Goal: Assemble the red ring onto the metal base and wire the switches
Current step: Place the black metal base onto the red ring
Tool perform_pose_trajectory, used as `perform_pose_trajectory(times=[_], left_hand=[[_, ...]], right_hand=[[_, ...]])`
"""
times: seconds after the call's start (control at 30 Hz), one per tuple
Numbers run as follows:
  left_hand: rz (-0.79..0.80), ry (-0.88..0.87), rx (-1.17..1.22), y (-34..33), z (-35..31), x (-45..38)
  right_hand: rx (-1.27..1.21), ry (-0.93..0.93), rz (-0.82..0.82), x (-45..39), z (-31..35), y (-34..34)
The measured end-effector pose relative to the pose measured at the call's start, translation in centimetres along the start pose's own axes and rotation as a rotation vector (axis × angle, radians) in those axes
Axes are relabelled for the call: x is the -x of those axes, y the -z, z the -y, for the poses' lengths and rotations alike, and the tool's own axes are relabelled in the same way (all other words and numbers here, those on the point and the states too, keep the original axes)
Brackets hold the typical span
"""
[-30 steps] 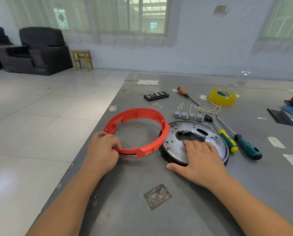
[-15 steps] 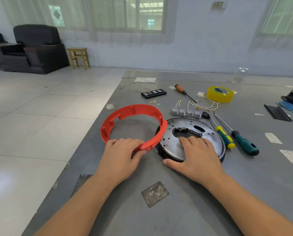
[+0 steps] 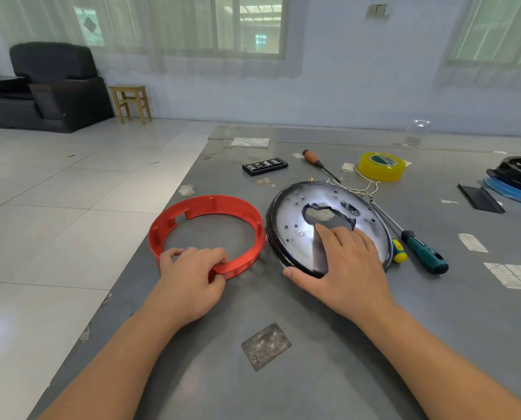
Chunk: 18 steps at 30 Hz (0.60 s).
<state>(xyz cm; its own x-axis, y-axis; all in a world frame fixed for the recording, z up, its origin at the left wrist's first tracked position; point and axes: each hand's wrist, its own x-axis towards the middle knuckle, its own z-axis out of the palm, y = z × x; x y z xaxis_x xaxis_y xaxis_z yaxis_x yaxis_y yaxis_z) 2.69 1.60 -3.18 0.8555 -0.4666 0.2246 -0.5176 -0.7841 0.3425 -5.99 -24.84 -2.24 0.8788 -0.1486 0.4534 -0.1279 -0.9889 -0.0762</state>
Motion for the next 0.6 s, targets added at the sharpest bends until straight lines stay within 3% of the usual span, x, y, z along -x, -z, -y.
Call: perform_pose_trajectory(times=[0.1, 0.27, 0.37, 0.47, 0.6], left_hand=[[0.071, -0.103, 0.042, 0.2, -0.6, 0.1], [0.043, -0.319, 0.117, -0.4, -1.4, 0.7], [0.048, -0.362, 0.132, -0.5, -1.3, 0.8], [0.020, -0.256, 0.373, -0.4, -1.5, 0.9], [-0.323, 0.042, 0.639, 0.0, -3.6, -0.3]], right_hand=[[-0.056, 0.029, -0.076, -0.1, -0.1, 0.3], [-0.104, 0.087, -0.146, 0.0, 0.1, 0.5], [-0.097, 0.112, -0.150, 0.0, 0.0, 0.6], [-0.104, 0.158, -0.210, -0.1, -0.1, 0.6], [-0.114, 0.257, -0.304, -0.3, 0.0, 0.4]])
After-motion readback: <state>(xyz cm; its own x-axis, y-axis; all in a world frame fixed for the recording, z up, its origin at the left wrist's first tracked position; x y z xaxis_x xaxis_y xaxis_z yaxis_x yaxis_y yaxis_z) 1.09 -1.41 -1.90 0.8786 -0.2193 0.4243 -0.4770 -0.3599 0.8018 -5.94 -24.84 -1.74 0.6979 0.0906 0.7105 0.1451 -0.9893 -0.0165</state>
